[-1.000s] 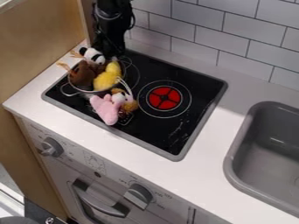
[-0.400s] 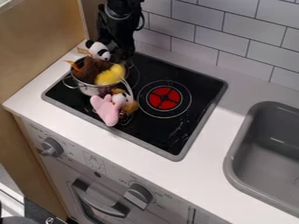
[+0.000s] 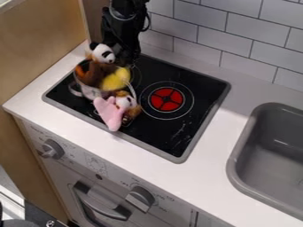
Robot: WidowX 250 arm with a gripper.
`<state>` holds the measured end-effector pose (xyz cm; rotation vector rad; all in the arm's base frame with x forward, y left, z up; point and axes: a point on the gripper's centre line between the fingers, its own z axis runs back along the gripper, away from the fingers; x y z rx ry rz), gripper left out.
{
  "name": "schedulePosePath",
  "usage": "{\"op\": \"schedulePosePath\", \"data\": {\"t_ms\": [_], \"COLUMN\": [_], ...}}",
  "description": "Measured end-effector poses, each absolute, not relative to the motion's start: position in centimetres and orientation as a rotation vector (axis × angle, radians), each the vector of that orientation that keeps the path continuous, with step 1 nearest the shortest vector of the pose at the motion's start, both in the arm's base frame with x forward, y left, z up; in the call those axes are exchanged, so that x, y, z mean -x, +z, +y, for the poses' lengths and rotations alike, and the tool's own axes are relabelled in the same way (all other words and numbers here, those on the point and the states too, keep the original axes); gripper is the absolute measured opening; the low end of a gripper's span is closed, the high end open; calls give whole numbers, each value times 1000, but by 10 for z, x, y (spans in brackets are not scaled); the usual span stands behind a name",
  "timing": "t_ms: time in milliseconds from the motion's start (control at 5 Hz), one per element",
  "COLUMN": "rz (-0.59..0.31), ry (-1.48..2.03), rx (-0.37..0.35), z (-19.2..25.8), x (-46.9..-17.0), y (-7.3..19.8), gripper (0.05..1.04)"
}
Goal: Took the stuffed panda and put it inside the pot
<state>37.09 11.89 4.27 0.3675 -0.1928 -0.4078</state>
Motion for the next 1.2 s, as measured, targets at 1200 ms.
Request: {"op": "schedulePosePath", "data": {"t_ms": [1200], "rz": [-228], "ry": [-353], "rx": [-124], "z": [108], "x": [-361], "y": [44], "gripper": [998]}}
